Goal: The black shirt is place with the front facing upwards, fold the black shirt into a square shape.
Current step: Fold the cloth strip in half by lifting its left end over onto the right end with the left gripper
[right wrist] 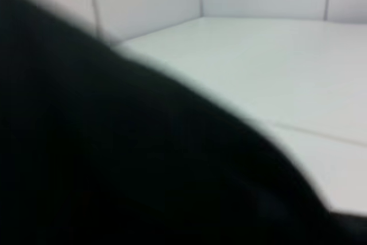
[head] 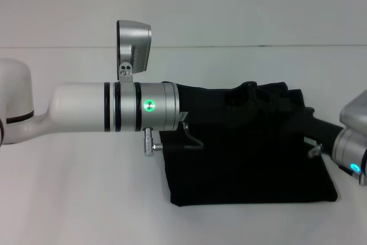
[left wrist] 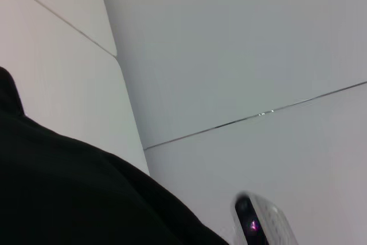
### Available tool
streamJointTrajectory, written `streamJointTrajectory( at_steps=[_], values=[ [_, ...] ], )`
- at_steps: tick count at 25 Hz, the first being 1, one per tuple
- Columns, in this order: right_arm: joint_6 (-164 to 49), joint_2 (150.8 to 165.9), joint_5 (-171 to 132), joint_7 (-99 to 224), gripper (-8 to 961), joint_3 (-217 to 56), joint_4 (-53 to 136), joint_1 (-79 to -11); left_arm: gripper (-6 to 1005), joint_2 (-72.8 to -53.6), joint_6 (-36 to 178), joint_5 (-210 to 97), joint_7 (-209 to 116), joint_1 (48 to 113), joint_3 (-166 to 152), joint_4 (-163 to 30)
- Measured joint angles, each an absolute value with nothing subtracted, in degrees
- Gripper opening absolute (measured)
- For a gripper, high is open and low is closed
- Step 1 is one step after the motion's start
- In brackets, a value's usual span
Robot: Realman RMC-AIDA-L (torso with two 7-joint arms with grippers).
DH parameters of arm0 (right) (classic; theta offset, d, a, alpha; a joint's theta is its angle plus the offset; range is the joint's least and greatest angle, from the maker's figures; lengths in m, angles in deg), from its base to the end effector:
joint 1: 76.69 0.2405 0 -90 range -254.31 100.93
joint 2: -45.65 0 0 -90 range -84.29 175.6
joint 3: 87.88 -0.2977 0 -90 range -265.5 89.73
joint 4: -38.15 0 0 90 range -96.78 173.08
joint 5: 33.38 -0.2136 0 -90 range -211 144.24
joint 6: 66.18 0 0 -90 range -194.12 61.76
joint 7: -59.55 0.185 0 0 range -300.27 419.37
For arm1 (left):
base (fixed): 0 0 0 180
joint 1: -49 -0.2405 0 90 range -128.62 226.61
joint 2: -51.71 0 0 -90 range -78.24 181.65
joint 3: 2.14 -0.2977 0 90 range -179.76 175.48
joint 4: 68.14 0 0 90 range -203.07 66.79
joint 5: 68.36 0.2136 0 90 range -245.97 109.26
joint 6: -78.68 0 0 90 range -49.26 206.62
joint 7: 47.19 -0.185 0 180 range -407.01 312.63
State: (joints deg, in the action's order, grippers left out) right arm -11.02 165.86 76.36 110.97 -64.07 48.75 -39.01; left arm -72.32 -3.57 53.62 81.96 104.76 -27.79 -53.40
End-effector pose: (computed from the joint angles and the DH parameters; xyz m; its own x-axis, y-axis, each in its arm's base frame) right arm 0.3228 0.4188 -0.1152 0.7930 -0.3410 -0.5049 -0.5887 -0.6423 -0.4908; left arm -0.1233 0.4047 -0.1496 0.1618 0.9501 0.2668 0.7963 -0.2854 0.5333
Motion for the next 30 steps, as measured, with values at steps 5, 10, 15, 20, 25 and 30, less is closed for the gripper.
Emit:
streamJointTrajectory(
  at_steps=[5, 10, 15, 20, 25, 30],
  values=[
    [-12.75, 165.84, 70.27, 110.97, 946, -64.07, 48.45, -36.95, 27, -72.37, -5.54, 53.62, 81.66, 104.76, -27.82, -52.95],
    [-13.07, 165.79, 64.62, 110.97, 945, -64.07, 48.59, -36.03, 27, -72.55, -6.33, 53.82, 81.21, 104.93, -29.03, -53.27],
    [-12.85, 165.46, 61.21, 110.97, 946, -64.07, 49.03, -36.58, 28, -72.74, -5.86, 53.57, 80.64, 105.2, -30.66, -54.5],
    [-13.04, 165.42, 60.08, 110.97, 946, -64.14, 49.63, -37.4, 28, -72.84, -1.39, 53.14, 78.21, 105.32, -30.34, -57.69],
    [-13.14, 165.32, 59.87, 110.76, 945, -64.96, 49.78, -38.14, 28, -72.92, 6.54, 51.49, 75.76, 105.37, -30.22, -61.11],
    [-13.18, 165.33, 59.84, 110.62, 945, -65.88, 49.92, -38.85, 30, -73.01, 10.15, 50.89, 75.44, 104.92, -30.03, -62.18]
  ],
)
